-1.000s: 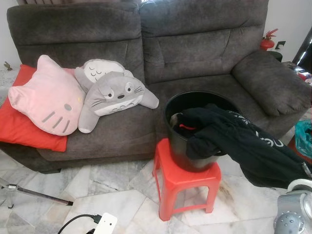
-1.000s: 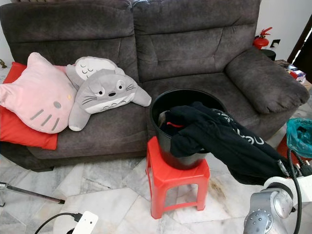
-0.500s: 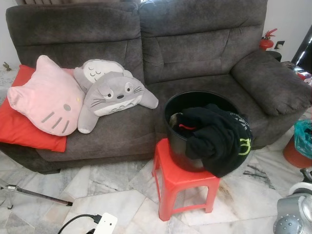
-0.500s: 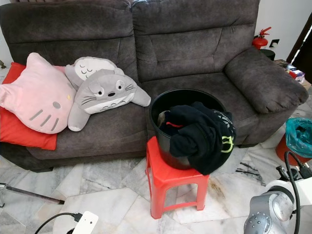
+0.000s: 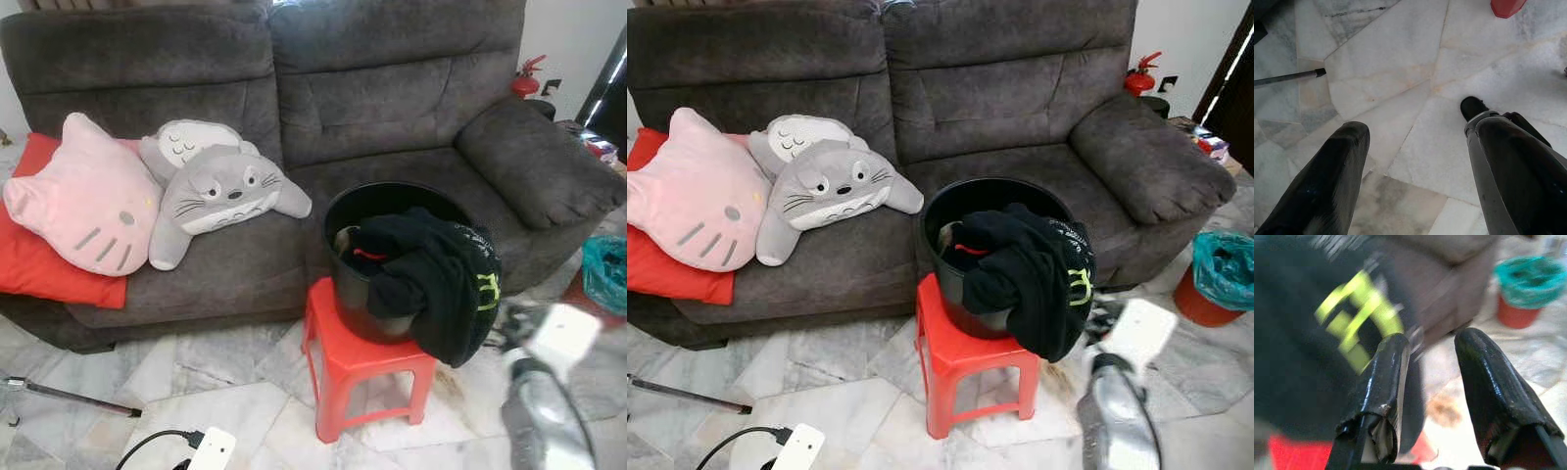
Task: Hang hanger
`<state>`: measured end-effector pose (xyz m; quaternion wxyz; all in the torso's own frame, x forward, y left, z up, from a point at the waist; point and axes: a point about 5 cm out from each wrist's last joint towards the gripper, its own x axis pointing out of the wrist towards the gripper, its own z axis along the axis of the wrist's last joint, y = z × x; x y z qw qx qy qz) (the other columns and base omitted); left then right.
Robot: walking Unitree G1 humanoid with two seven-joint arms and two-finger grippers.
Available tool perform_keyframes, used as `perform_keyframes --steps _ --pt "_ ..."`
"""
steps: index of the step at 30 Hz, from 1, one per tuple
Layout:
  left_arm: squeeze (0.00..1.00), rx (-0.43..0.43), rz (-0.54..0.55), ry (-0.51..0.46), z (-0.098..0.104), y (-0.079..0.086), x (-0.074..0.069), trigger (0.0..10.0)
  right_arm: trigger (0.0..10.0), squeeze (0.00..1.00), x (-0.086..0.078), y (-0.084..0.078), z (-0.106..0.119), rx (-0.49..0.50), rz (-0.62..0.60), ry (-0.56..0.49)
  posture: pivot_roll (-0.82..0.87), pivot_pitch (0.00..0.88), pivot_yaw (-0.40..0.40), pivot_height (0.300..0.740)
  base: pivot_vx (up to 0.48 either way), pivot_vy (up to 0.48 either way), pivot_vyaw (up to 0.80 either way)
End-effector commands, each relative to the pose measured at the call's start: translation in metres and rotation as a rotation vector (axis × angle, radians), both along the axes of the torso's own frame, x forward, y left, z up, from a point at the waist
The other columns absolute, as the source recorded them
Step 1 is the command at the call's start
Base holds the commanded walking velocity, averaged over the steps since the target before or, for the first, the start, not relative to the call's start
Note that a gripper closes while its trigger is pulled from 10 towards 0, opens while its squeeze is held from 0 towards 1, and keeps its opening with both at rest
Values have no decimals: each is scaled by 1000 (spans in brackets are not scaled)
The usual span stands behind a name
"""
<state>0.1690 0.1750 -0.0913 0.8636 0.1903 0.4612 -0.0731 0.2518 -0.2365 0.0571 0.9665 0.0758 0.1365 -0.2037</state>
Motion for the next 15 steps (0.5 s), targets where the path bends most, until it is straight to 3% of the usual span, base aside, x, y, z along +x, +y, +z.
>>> perform_keyframes --steps 1,7,11,15 --pt "0 15 4 18 -1 3 -3 10000 10000 0 0 6 -4 -23 54 19 -245 15 48 740 0 0 0" --pt "0 14 5 18 -2 3 -4 10000 10000 0 3 31 -17 -134 309 82 -247 16 45 740 0 0 0" --pt "0 13 7 17 -2 2 -4 10000 10000 0 0 37 -29 -189 368 146 -244 17 45 740 0 0 0" --pt "0 13 8 17 -2 2 -4 10000 10000 0 2 44 -38 -157 420 166 -243 18 46 740 0 0 0"
